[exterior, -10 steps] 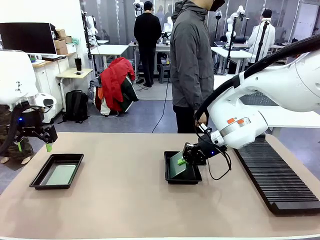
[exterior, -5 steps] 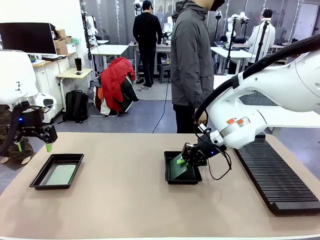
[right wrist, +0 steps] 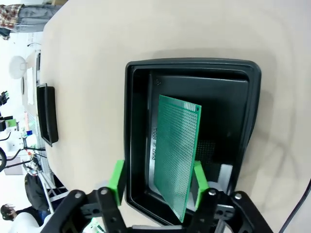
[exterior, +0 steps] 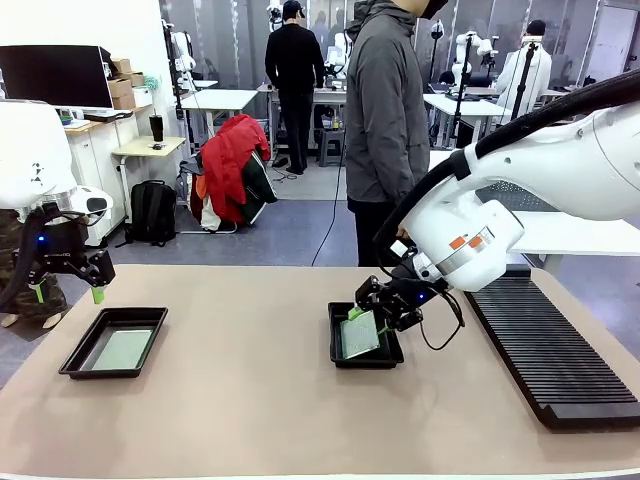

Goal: Inspect and transfer BCBs to ESD trays.
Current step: Pick up the Blank PCB from the PCB Rack and place it in the right ESD tray, then pick up the ESD tray and place it on the left side of the table.

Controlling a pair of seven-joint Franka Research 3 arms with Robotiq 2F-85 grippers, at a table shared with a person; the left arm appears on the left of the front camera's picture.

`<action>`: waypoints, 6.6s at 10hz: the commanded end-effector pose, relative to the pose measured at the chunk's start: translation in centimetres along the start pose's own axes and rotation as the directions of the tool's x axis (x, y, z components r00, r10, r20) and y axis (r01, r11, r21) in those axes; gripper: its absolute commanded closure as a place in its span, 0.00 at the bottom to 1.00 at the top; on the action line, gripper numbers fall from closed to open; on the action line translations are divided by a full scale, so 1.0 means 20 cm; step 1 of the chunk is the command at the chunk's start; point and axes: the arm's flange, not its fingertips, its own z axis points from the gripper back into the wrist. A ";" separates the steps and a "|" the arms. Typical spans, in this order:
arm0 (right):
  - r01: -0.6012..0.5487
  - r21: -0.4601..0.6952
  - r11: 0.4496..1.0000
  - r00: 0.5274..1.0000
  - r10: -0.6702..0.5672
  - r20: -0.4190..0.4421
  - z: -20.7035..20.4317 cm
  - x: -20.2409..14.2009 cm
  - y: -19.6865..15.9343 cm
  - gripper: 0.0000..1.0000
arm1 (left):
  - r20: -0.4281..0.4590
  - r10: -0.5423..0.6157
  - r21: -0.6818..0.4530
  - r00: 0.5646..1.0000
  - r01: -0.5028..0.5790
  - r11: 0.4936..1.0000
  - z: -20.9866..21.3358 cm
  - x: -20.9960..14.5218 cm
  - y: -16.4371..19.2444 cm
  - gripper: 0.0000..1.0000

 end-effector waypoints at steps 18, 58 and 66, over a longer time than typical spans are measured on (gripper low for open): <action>-0.082 -0.395 0.915 0.992 0.038 -0.118 0.23 -0.01 0.19 0.00 | -0.001 0.003 0.001 1.000 -0.003 1.000 0.00 0.00 0.00 0.00; -0.001 0.020 1.000 0.992 0.004 -0.128 0.99 -0.07 -0.40 0.00 | 0.169 0.005 -0.146 0.986 0.020 0.989 0.06 0.05 -2.02 0.00; -0.001 0.020 1.000 0.992 0.004 -0.128 0.99 -0.07 -0.40 0.00 | 0.196 -0.055 -0.104 0.979 0.077 0.992 -0.26 0.16 -2.30 0.00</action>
